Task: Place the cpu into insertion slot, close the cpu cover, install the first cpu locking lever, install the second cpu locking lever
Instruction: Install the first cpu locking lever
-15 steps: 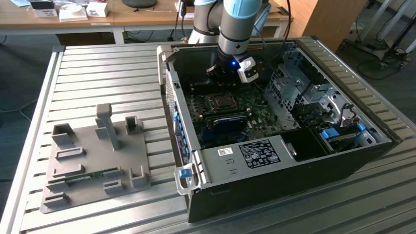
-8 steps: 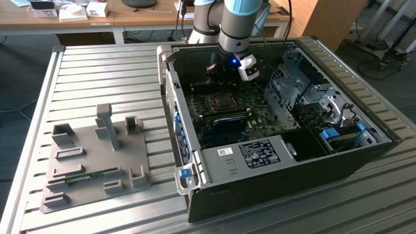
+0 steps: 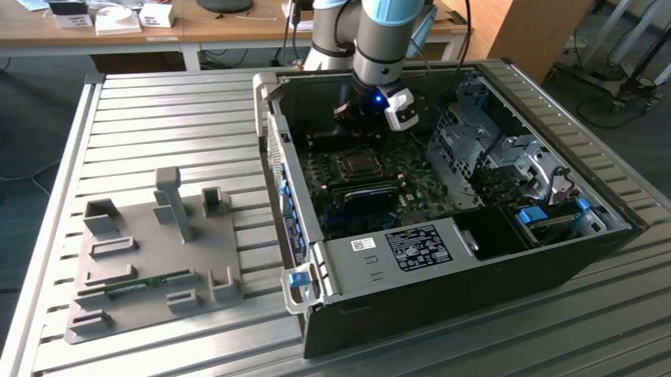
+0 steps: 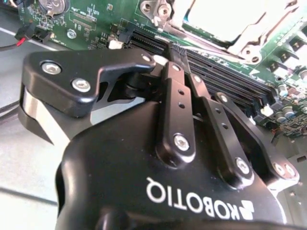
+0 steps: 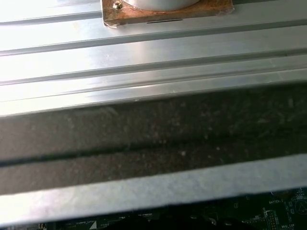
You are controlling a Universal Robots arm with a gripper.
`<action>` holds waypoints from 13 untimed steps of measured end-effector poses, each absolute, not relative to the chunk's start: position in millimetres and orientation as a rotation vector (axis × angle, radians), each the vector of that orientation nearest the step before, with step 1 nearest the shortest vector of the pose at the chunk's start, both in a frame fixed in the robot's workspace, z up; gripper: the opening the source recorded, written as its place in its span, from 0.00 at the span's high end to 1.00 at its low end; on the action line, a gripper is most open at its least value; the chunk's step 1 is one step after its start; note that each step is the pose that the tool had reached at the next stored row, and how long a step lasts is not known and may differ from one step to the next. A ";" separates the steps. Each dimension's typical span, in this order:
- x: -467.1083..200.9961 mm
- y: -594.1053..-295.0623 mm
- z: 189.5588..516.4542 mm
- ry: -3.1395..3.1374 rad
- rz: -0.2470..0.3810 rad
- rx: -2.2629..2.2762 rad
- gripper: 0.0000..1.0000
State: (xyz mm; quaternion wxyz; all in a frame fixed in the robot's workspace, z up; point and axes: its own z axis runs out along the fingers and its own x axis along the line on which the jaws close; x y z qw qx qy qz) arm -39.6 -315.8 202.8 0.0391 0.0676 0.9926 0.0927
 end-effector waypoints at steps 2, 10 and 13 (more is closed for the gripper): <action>-39.6 -316.0 202.2 3.043 0.277 0.207 0.89; -39.7 -316.9 200.1 3.042 0.261 0.211 0.89; -39.8 -316.8 199.0 3.042 0.259 0.212 0.89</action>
